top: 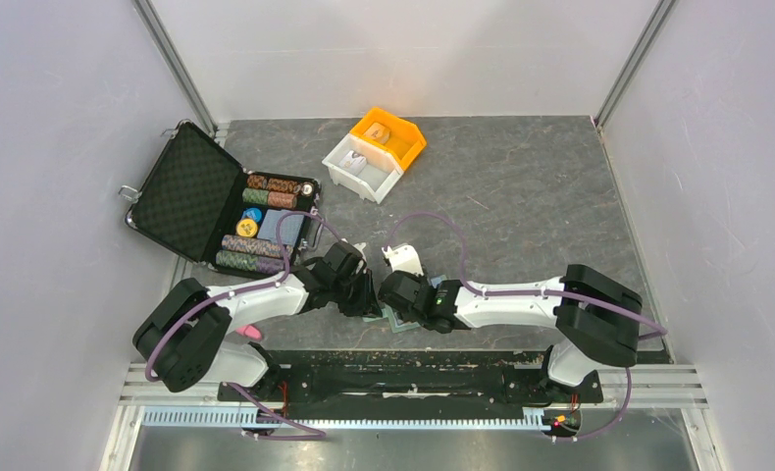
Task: Take the credit cards out of the card holder
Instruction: Remove the credit card from the card holder.
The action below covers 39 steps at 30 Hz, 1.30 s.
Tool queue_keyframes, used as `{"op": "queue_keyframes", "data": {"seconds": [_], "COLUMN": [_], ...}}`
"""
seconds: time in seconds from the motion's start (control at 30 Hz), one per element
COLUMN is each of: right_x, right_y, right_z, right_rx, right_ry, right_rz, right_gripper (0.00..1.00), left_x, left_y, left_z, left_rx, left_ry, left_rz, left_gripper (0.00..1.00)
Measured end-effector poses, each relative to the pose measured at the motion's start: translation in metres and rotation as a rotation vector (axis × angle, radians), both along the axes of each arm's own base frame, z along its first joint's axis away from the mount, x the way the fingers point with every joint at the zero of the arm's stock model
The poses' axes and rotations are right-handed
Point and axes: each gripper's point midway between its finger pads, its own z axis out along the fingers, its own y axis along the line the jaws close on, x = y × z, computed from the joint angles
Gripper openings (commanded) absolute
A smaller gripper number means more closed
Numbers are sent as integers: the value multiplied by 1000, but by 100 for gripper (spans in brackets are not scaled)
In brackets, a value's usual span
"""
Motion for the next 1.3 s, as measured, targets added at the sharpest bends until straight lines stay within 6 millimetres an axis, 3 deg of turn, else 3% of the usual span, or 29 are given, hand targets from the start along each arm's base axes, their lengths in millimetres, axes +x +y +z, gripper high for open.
{"op": "queue_keyframes", "data": {"seconds": [0.33,0.9,1.3], "right_x": [-4,-5,-11], "right_y": [6,5,8], "right_z": [4,-9,-10], "right_rx": [28,1,-8], "right_ry": [12,29,22], "right_rz": [12,10,28], "right_gripper": [61,71,66], "left_x": [0,0,0], "left_y": [0,0,0], "left_z": [0,-1,0], "left_rx": [-4,-6,-7], "left_ry": [-4,-6,-7], "left_rz": [1,1,1], "left_gripper": [27,27,27]}}
